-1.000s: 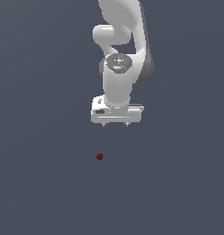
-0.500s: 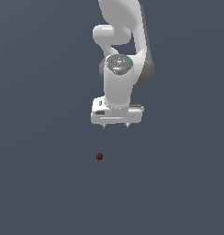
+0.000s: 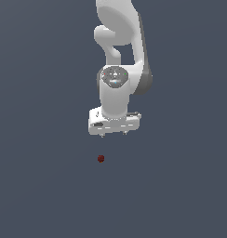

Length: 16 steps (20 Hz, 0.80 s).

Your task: Pick up the object and move it to a goal position.

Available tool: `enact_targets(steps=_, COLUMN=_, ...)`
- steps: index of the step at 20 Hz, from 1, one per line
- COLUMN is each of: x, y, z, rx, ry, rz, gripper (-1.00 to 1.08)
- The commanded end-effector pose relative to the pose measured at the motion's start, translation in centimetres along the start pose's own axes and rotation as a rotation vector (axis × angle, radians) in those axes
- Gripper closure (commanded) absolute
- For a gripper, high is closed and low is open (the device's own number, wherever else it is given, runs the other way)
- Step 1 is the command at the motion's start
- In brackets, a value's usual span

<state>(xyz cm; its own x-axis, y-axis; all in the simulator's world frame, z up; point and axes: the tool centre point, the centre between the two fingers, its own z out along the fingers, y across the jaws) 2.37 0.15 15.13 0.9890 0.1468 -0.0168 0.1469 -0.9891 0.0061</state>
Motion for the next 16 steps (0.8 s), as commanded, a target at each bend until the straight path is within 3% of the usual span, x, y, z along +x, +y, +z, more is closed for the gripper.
enact_targets(steps=1, x=0.7, y=0.7, z=0.8, rx=0.0, ry=0.001, rz=-0.043, gripper=-0.92)
enact_targets(steps=16, x=4.6, y=5.8, z=6.8, rx=0.002, ry=0.014, rz=-0.323, gripper=-0.92)
